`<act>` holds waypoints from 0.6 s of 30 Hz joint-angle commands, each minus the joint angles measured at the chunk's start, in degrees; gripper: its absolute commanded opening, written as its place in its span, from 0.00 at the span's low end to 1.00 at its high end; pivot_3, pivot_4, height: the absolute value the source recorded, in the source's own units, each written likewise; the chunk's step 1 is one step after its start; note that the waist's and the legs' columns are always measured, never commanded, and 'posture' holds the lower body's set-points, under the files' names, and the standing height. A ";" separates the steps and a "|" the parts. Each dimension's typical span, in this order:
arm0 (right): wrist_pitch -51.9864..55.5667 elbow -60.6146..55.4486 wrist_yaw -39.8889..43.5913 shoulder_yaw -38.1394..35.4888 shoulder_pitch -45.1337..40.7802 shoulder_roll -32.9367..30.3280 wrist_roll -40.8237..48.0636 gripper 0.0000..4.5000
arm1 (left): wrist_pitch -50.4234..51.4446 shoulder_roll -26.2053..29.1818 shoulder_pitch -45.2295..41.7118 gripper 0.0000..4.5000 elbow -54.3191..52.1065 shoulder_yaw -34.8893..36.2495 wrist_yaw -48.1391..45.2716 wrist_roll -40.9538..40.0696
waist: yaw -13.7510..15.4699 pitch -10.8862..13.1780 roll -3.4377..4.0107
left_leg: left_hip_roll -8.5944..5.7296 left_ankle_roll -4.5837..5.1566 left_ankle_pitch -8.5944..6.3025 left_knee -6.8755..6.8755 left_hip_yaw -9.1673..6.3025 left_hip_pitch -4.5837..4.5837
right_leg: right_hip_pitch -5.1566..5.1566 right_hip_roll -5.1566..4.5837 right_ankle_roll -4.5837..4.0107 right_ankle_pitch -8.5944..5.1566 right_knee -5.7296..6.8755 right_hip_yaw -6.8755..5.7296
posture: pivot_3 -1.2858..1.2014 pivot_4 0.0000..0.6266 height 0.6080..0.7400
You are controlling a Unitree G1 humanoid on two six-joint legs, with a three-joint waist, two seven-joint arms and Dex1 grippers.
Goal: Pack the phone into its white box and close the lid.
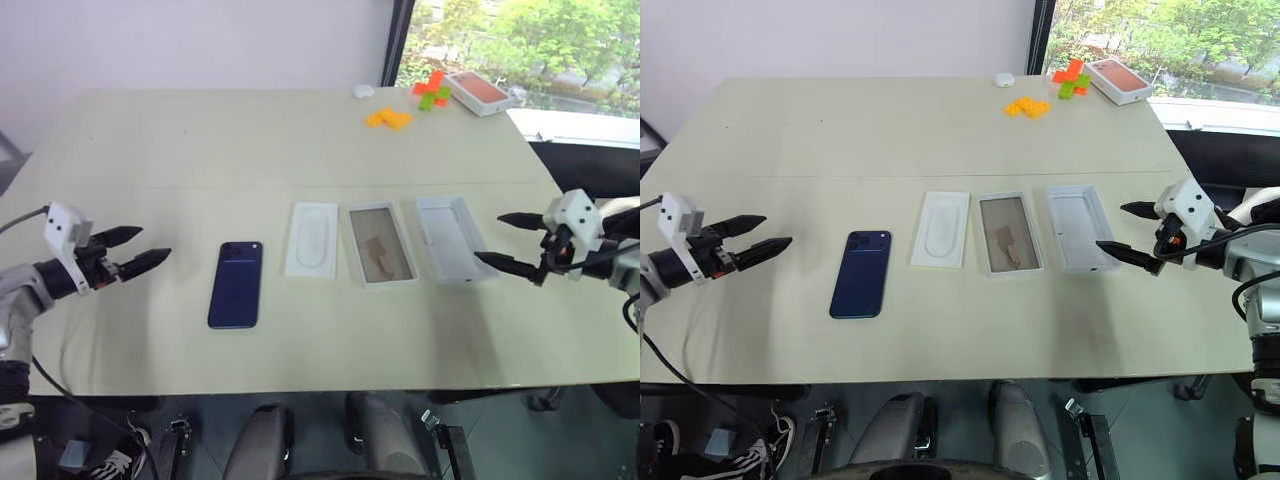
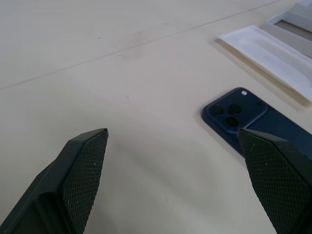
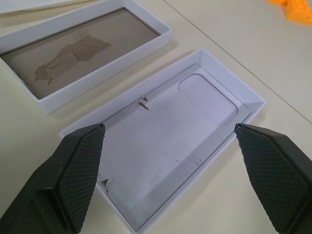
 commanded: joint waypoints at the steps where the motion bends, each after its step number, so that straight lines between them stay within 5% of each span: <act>1: -0.44 -0.27 -0.33 -0.11 -1.89 0.26 -0.17 1.00 | 0.50 0.42 -0.24 0.99 -3.20 2.09 1.09 -1.42 | -0.01 0.00 0.00 | 0.00 0.00 0.00 0.00 0.00 0.01 | 0.00 0.00 0.00 0.00 0.01 0.00 | 0.52 0.24 1.00; 18: 1.46 -2.35 -0.62 2.55 -5.43 1.36 -0.81 1.00 | 27.27 -4.11 -9.77 0.99 -12.28 -0.48 13.27 -9.39 | 0.11 0.00 -0.01 | -0.01 0.00 0.00 0.00 0.00 0.00 | 0.00 0.15 0.01 0.01 0.04 0.03 | 0.52 0.24 1.00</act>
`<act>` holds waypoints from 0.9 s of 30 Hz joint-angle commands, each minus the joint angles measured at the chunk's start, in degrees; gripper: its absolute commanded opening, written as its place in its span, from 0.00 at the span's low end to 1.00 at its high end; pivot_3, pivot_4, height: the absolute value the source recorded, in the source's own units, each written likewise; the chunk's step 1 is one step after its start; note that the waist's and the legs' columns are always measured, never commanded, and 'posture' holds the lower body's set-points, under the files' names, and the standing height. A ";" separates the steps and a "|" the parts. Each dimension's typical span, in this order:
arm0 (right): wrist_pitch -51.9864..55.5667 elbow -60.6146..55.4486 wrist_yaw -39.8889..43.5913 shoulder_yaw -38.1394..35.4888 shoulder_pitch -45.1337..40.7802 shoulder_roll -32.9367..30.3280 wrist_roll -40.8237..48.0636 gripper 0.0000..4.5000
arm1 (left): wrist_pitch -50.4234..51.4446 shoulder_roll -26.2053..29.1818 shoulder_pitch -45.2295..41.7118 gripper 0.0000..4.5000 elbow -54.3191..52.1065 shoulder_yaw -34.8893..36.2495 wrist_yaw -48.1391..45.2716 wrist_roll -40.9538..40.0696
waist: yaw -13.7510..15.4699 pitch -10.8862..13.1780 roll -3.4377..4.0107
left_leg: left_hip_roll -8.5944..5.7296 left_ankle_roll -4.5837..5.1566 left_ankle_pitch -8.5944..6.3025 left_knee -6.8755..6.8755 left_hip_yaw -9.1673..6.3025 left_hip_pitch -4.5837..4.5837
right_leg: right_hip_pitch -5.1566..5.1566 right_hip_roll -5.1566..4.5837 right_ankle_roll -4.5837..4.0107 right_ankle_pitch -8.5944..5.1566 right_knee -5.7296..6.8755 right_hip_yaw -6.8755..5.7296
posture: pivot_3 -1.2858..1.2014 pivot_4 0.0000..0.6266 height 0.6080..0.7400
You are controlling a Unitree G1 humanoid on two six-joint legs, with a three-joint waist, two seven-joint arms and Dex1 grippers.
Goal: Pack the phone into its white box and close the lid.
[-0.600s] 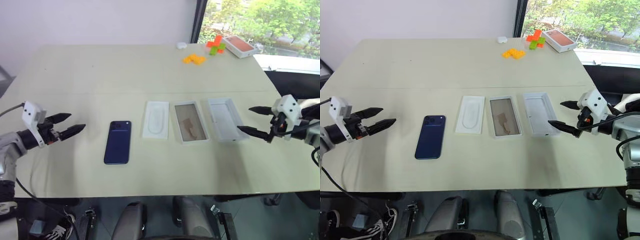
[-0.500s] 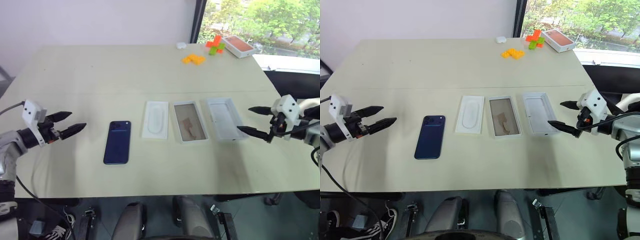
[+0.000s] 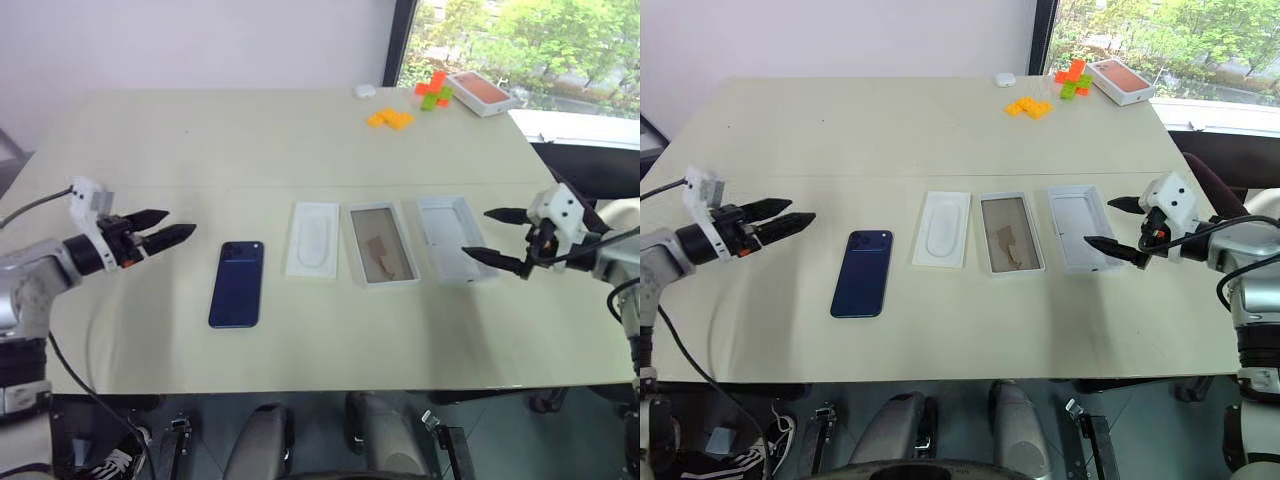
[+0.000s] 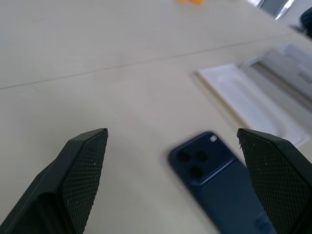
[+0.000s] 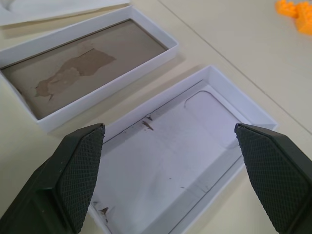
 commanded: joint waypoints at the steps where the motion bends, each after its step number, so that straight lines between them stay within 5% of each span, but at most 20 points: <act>1: 0.48 -3.19 -0.45 -0.65 -1.78 -0.08 0.47 1.00 | 4.74 -1.60 -3.17 0.99 -2.49 0.69 4.95 -2.05 | 0.00 0.00 0.00 | 0.00 0.00 0.00 0.00 0.00 0.01 | 0.00 0.01 0.00 0.00 0.01 0.00 | 0.52 0.24 1.00; 8: 1.92 -12.83 -1.47 3.06 -2.05 2.29 -0.27 1.00 | 15.19 -15.50 -9.05 0.99 -12.11 -1.50 19.46 -7.44 | 0.01 -0.01 -0.02 | 0.00 -0.06 0.03 0.03 -0.04 0.01 | 0.01 0.02 0.02 0.01 0.06 0.01 | 0.52 0.24 1.00; 17: 4.88 -18.27 -3.49 2.22 -2.16 3.51 1.90 1.00 | 25.70 -26.62 -15.26 0.99 -7.90 -1.28 35.29 -7.77 | 0.18 -0.01 -0.03 | -0.04 -0.11 0.06 0.03 -0.10 0.01 | 0.00 0.05 0.03 0.03 0.06 0.03 | 0.52 0.24 1.00; 27: 5.90 -21.64 -4.08 1.86 -1.10 3.12 2.67 1.00 | 25.60 -27.28 -14.58 0.99 -5.85 -4.25 35.56 -6.14 | 0.08 -0.01 -0.04 | -0.09 -0.12 0.06 0.02 -0.06 0.02 | 0.00 0.03 0.03 0.04 0.05 0.07 | 0.52 0.24 1.00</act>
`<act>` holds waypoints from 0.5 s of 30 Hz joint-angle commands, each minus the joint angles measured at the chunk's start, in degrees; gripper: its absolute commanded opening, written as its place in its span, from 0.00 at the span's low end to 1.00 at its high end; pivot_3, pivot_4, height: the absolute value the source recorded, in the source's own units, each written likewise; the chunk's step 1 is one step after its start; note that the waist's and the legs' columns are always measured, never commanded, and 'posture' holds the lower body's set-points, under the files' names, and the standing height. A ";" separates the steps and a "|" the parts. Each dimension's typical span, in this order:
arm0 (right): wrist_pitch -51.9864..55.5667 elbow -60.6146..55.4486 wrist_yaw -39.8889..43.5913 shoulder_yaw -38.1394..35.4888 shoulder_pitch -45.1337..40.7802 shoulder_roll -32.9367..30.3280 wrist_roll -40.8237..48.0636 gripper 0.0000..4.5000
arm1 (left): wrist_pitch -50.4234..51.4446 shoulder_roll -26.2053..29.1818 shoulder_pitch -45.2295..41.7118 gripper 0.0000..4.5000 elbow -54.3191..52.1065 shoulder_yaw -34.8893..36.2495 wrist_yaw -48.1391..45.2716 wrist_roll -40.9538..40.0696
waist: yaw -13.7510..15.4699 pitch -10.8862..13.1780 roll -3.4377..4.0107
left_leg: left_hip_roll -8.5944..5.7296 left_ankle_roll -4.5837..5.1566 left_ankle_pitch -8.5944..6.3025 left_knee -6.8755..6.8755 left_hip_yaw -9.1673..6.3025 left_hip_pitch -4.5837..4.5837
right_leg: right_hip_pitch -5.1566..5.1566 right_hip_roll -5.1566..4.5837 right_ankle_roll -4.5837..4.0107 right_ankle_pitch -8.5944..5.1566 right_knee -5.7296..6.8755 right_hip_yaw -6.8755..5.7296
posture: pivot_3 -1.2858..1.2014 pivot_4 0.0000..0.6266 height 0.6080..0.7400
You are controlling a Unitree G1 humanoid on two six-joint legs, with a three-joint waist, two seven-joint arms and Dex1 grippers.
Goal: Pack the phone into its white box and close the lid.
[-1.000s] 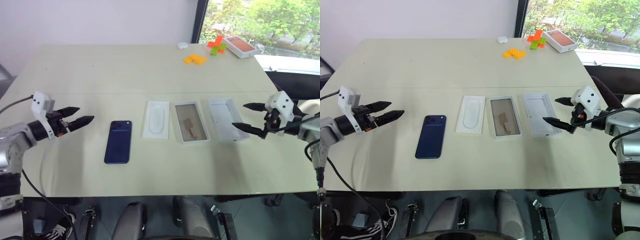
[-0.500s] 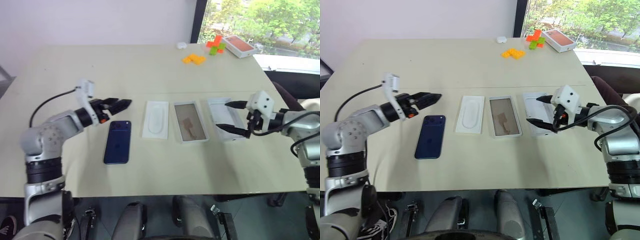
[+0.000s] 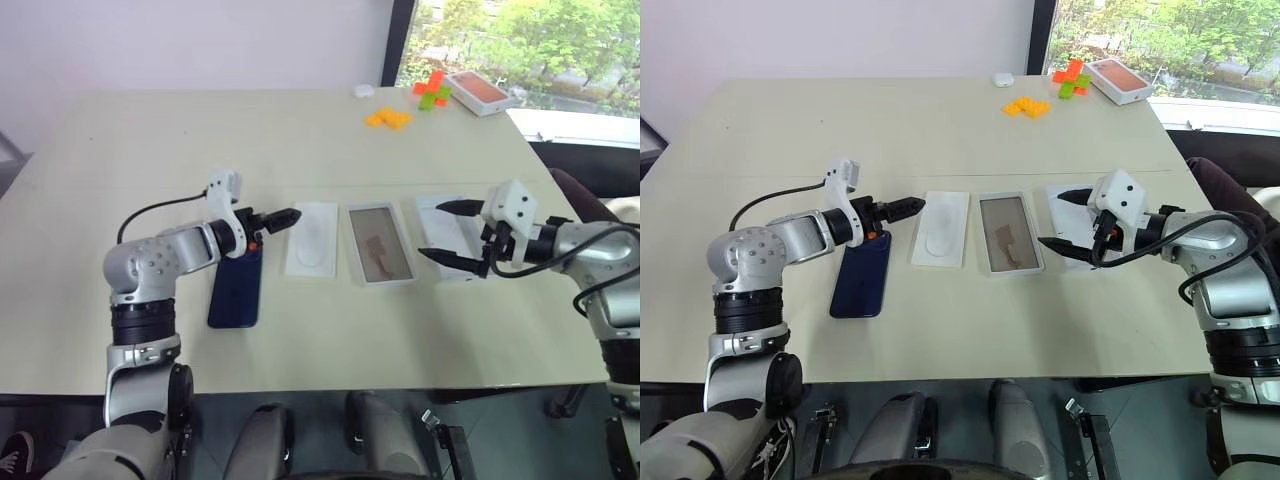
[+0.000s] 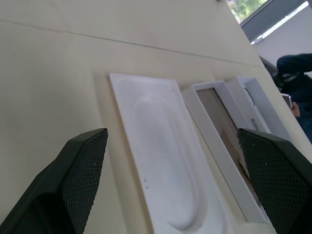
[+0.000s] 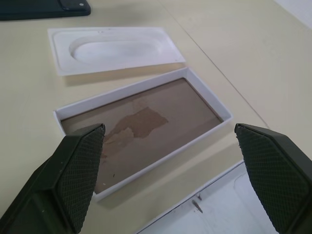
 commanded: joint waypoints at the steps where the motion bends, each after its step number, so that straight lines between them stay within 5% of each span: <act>1: -0.13 -2.28 -0.01 -2.01 -1.36 -0.93 0.97 1.00 | -0.42 1.59 0.40 0.99 0.35 -0.18 -0.01 1.48 | -0.02 0.00 0.00 | 0.00 -0.03 0.02 0.00 -0.01 0.00 | 0.00 0.02 0.00 0.00 0.00 0.00 | 0.52 0.24 1.00; 10: 2.67 -5.44 -0.15 -0.78 -1.02 -0.04 2.24 1.00 | -0.06 -0.54 1.02 0.99 1.05 -0.59 -0.37 1.60 | 0.22 0.00 0.00 | 0.00 -0.05 0.04 0.01 -0.01 -0.02 | 0.02 0.00 -0.01 0.02 -0.03 0.00 | 0.52 0.24 1.00; 15: 13.09 -13.01 2.19 0.69 3.30 -2.45 6.70 1.00 | 1.02 -0.37 -0.01 0.99 5.10 -0.16 0.98 3.27 | 0.16 -0.01 0.00 | 0.01 -0.05 0.03 -0.01 -0.10 -0.01 | 0.02 0.01 -0.01 0.02 -0.02 -0.05 | 0.52 0.24 1.00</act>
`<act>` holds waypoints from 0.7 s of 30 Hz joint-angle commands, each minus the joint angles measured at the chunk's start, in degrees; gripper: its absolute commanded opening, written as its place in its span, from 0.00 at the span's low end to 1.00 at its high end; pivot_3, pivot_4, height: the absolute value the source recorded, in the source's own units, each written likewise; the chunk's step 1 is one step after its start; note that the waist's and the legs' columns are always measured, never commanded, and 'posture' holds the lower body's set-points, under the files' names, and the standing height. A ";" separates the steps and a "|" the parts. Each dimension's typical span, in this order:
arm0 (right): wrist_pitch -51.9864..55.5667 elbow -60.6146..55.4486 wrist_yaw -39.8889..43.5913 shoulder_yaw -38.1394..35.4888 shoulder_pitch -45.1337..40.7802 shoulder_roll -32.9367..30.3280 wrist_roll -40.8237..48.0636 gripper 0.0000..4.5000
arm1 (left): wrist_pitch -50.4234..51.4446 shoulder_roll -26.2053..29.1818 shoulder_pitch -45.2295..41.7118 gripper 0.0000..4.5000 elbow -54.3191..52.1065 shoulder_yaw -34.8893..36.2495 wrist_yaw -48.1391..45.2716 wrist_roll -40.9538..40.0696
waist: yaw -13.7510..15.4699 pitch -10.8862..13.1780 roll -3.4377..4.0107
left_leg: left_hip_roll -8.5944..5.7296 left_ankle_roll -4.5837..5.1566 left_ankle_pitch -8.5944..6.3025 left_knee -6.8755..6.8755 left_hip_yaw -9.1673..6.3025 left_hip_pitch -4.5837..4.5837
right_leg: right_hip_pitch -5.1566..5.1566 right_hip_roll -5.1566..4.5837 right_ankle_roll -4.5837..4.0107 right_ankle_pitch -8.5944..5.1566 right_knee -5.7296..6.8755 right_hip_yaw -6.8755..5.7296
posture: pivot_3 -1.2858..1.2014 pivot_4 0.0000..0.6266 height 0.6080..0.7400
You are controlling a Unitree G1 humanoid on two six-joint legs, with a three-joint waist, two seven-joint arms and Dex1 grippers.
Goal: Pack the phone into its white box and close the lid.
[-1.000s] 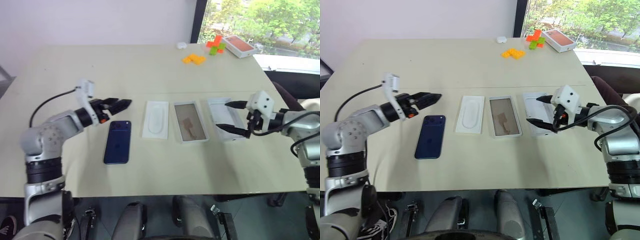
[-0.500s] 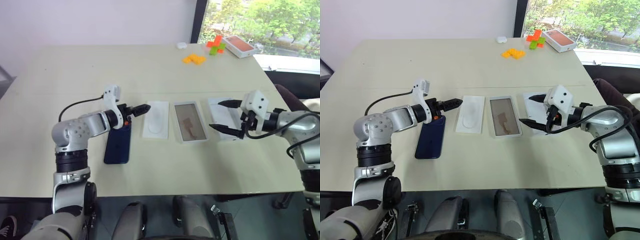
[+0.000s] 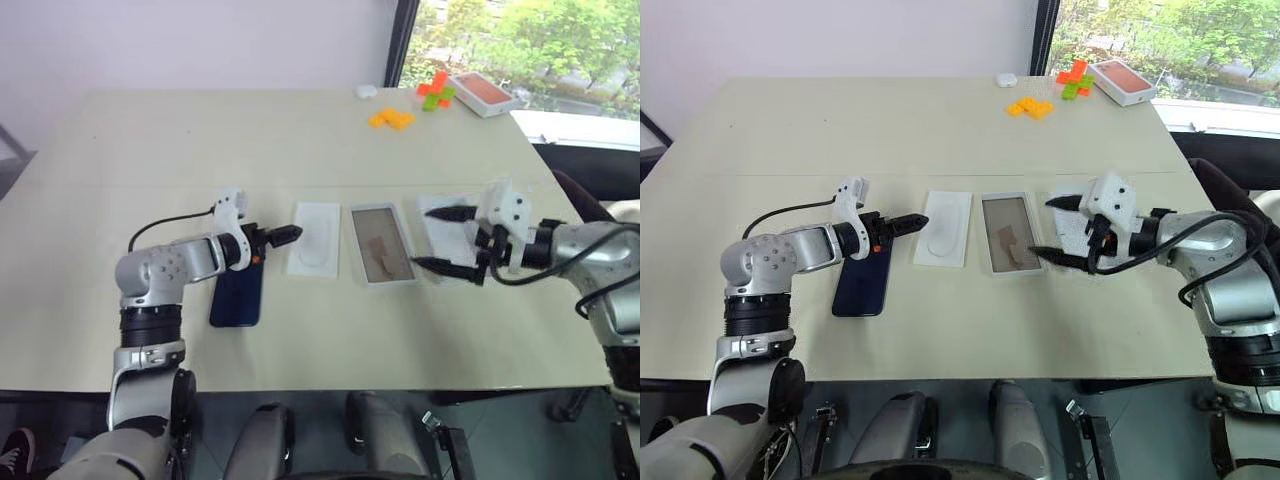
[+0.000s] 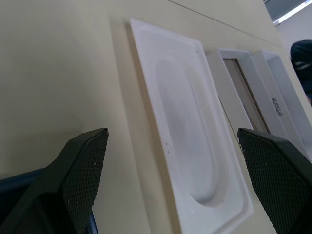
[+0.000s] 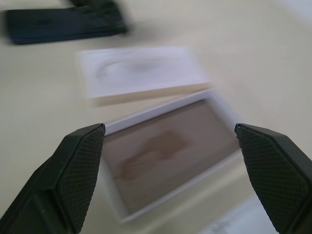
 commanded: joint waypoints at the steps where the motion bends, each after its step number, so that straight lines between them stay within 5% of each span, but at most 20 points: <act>1: 4.64 -4.55 0.07 -0.13 0.70 -1.07 2.54 1.00 | 1.33 -0.04 -1.62 0.99 2.40 1.80 0.79 -0.05 | -0.18 0.00 0.00 | 0.00 0.00 0.00 0.00 0.00 0.01 | 0.00 0.00 0.00 0.00 0.01 0.00 | 0.52 0.24 1.00; 21: 2.32 -2.62 -2.97 1.41 -1.16 0.36 -1.19 1.00 | 1.39 -3.25 -8.37 0.99 13.14 -0.48 -3.83 1.01 | -0.09 0.00 -0.01 | -0.02 -0.02 0.01 0.02 0.05 0.03 | 0.03 0.02 0.01 0.03 -0.04 0.03 | 0.52 0.24 1.00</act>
